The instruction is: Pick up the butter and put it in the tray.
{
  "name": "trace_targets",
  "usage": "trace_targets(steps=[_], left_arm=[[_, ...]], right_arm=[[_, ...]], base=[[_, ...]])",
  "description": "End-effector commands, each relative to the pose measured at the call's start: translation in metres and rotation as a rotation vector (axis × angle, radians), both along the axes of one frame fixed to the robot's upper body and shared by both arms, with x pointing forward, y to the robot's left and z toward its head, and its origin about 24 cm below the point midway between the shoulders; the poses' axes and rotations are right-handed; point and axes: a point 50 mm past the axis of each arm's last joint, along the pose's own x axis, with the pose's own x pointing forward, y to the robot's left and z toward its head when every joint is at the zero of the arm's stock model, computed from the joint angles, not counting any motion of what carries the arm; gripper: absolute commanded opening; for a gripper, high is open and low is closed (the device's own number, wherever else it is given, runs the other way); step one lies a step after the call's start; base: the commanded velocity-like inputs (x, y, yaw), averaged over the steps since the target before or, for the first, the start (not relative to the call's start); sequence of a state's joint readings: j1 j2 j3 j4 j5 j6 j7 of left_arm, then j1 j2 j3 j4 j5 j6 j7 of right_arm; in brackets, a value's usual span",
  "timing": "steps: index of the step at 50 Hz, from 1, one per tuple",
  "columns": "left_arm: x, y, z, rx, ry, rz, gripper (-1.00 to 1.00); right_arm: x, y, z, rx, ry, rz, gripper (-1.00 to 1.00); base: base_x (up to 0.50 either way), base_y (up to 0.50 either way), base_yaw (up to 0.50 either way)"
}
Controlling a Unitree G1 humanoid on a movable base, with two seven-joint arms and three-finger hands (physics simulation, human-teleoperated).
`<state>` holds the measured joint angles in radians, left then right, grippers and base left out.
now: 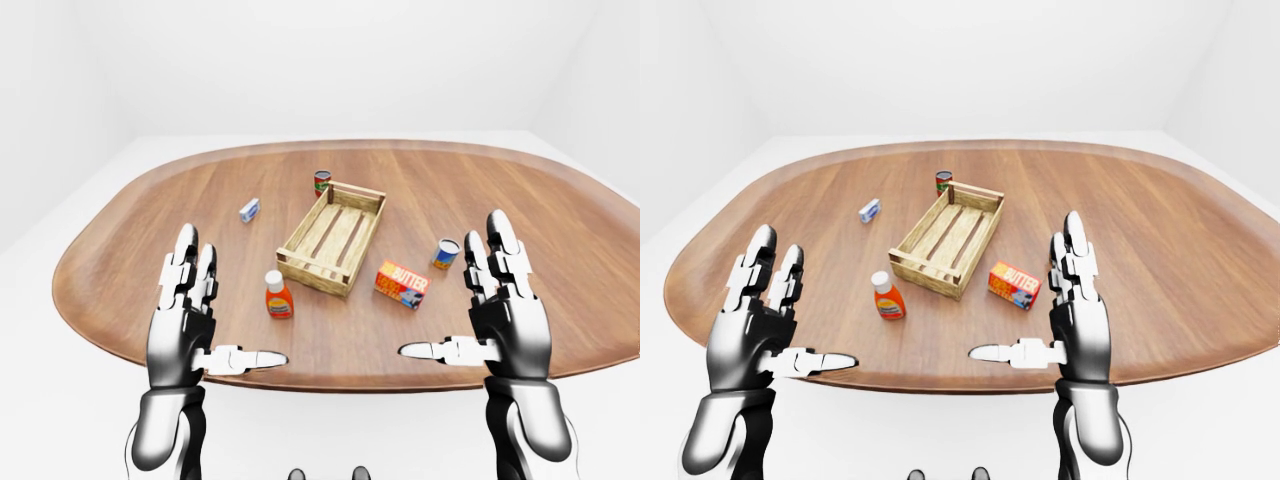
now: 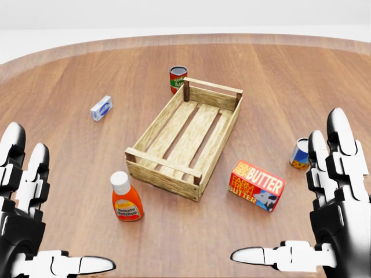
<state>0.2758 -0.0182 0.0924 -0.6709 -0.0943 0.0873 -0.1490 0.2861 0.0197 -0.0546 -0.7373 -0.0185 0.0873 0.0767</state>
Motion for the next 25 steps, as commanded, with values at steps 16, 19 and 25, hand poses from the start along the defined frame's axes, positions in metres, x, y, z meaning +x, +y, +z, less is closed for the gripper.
trace_targets(steps=[16, 19, 25], left_arm=[[-0.0001, 0.0007, 0.0009, 0.0, -0.005, 0.001, 1.0], [-0.0001, 0.0005, 0.0011, 0.0, -0.006, 0.001, 1.0], [0.0007, 0.0006, -0.0003, 0.001, 0.001, 0.001, 1.0]], right_arm=[[0.0025, -0.0006, -0.0029, -0.003, 0.012, -0.003, 1.0], [0.0023, -0.0007, -0.0026, -0.005, 0.011, -0.005, 1.0], [0.0025, -0.0015, -0.0028, -0.003, 0.012, -0.01, 1.0]], base=[[0.5, 0.0, 0.0], [0.5, 0.0, 0.0], [0.5, 0.0, 0.0]])
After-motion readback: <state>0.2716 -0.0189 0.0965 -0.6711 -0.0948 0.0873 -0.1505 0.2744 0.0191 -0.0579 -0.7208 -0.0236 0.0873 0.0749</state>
